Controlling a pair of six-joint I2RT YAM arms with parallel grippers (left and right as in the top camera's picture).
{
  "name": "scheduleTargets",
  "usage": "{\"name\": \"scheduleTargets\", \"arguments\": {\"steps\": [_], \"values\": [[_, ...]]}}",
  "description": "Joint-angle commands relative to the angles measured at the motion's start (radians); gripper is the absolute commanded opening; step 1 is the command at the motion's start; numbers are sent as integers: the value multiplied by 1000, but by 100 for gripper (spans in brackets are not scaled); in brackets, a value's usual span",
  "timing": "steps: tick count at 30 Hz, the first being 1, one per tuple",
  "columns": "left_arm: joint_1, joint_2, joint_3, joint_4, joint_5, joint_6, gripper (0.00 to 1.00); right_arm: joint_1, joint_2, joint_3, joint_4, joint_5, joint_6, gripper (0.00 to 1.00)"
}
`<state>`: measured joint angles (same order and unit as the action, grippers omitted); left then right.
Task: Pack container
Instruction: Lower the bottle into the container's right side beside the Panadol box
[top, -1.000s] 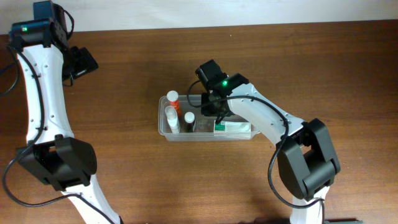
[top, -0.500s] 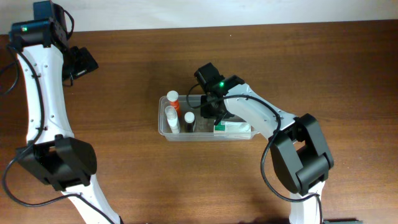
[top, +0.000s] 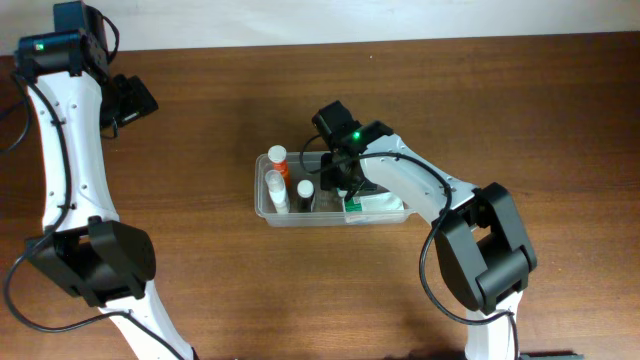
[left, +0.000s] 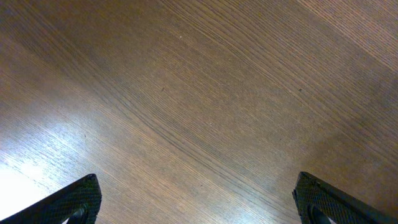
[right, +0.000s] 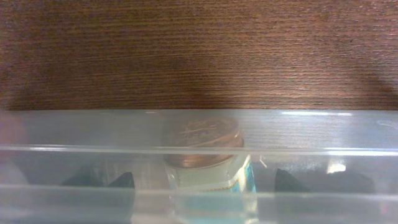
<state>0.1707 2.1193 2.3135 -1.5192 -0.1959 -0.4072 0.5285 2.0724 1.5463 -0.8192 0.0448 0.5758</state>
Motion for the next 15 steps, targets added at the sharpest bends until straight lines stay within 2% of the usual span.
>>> {"name": "scheduleTargets", "arguments": {"steps": [1, 8, 11, 15], "values": [[2, 2, 13, -1, -11, 5, 100, 9, 4, -5, -11, 8, 1, 64], [2, 2, 13, -1, -11, 5, 99, 9, 4, -5, -22, 5, -3, 64], [2, 2, 13, -1, -11, 5, 99, 9, 5, -5, -18, 14, -21, 70], [2, 2, 13, -1, -11, 5, 99, 8, 7, -5, -8, 24, -21, 72]]}}
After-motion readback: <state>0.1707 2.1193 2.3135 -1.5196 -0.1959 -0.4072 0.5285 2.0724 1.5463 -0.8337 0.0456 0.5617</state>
